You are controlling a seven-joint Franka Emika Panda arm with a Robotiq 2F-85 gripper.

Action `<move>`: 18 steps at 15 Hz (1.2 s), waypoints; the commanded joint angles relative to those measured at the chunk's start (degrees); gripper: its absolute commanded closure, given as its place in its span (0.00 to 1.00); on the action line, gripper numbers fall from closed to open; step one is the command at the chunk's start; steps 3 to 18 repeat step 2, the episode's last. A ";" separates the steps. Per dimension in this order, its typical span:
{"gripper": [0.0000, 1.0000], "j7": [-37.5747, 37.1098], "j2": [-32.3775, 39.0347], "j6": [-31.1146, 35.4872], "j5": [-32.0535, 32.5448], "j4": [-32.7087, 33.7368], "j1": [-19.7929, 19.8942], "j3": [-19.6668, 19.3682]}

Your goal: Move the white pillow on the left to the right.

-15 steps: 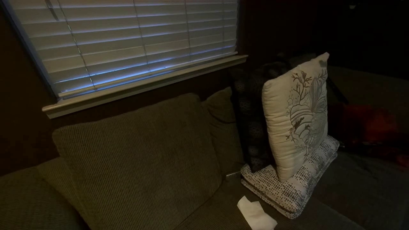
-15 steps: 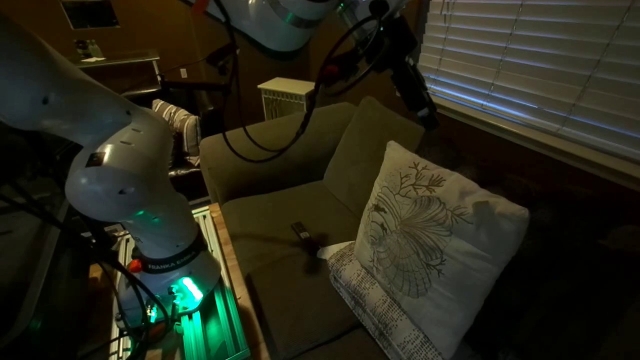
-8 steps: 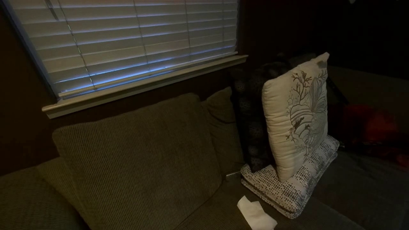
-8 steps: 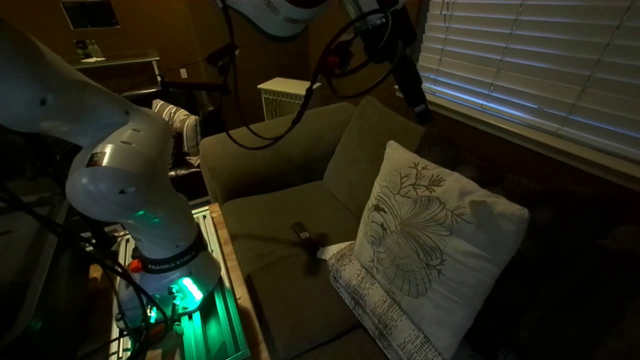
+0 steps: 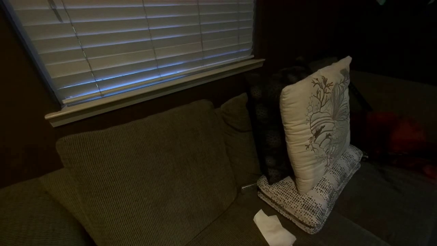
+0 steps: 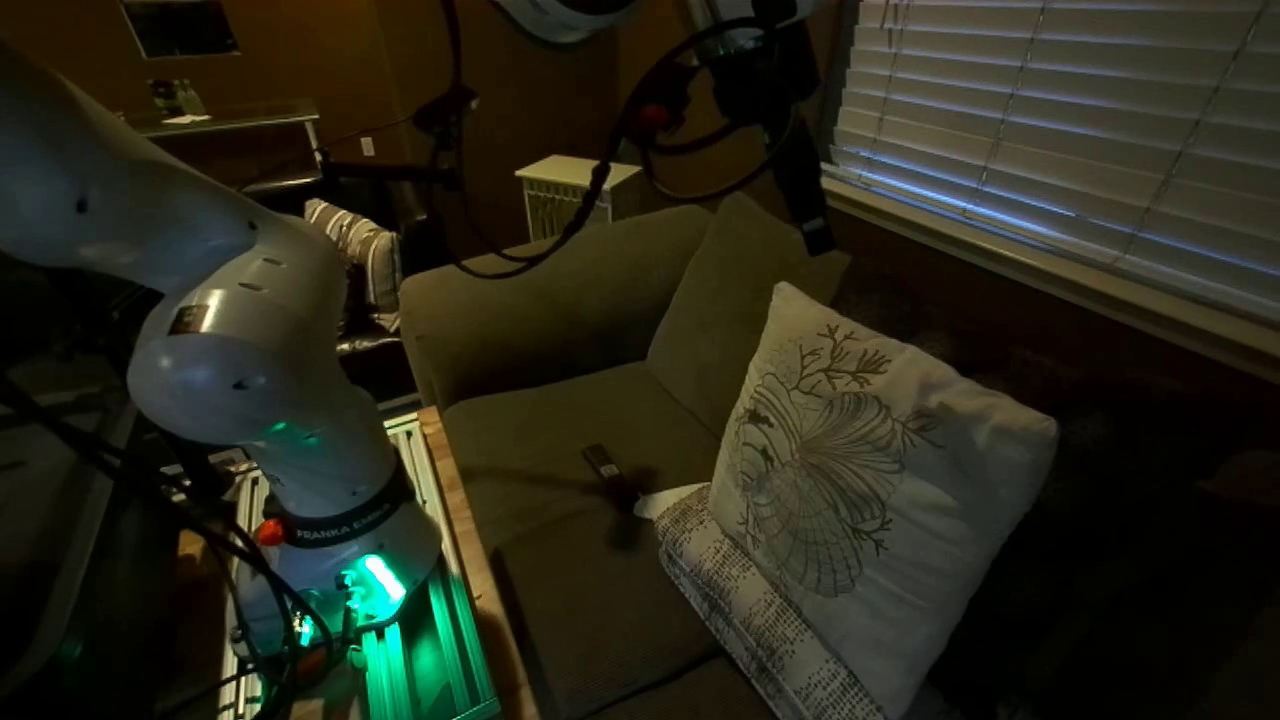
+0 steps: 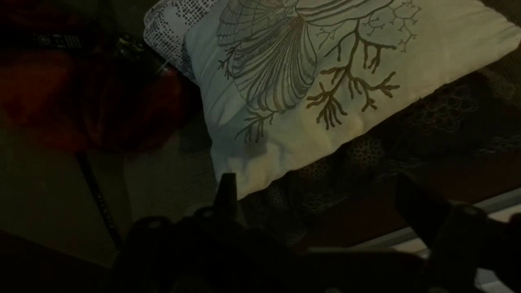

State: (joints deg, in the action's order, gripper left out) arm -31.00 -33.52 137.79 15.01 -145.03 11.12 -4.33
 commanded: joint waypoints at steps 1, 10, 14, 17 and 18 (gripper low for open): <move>0.00 1.50 0.09 0.15 -2.03 0.02 2.43 2.20; 0.00 1.50 0.09 0.12 -2.04 0.02 2.43 2.20; 0.00 1.50 0.09 0.12 -2.04 0.02 2.43 2.20; 0.00 1.50 0.09 0.12 -2.04 0.02 2.43 2.20; 0.00 1.50 0.09 0.12 -2.04 0.02 2.43 2.20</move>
